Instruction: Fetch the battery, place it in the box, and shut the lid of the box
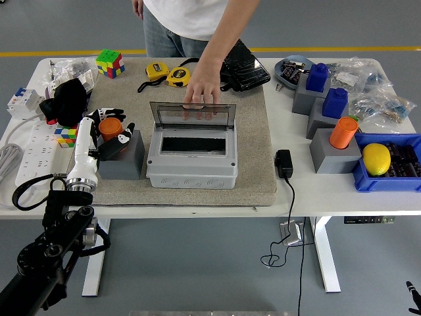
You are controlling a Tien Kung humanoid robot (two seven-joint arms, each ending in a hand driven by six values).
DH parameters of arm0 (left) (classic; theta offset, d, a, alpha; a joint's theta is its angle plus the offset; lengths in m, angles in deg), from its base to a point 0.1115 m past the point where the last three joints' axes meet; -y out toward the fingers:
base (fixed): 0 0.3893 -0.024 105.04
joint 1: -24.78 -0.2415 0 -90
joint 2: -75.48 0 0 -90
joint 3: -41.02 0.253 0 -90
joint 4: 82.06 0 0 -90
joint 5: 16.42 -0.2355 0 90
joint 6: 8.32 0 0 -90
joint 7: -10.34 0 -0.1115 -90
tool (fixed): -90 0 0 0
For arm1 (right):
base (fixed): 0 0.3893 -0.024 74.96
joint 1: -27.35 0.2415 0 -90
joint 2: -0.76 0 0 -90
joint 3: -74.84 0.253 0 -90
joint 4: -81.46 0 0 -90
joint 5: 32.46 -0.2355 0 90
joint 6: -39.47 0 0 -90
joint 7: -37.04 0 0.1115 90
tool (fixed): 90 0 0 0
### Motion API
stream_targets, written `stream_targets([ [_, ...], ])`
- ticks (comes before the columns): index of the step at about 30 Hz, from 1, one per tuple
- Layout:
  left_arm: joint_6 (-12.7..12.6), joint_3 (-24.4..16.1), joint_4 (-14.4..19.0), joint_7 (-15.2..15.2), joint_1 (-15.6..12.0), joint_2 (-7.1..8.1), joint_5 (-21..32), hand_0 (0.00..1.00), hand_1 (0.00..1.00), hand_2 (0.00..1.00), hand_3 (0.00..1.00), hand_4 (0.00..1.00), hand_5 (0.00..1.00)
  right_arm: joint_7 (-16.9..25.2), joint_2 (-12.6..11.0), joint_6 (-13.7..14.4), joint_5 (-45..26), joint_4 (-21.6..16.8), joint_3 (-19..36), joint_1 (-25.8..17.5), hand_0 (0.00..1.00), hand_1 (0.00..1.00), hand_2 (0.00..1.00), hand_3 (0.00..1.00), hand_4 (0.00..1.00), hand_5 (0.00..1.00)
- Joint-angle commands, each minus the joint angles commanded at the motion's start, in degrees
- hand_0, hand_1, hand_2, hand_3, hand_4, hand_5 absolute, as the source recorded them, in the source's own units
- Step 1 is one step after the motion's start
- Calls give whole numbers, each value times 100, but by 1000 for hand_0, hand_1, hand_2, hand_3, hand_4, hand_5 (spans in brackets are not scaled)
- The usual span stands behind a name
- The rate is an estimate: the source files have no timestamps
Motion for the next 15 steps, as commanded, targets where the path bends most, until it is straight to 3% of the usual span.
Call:
stream_targets([
  [15, -59, 37, -9, -60, -21, -36, 58, 569, 600, 552, 550, 669, 43, 5, 0, 11, 16, 0, 33, 17, 847, 817, 777, 805, 998, 998],
])
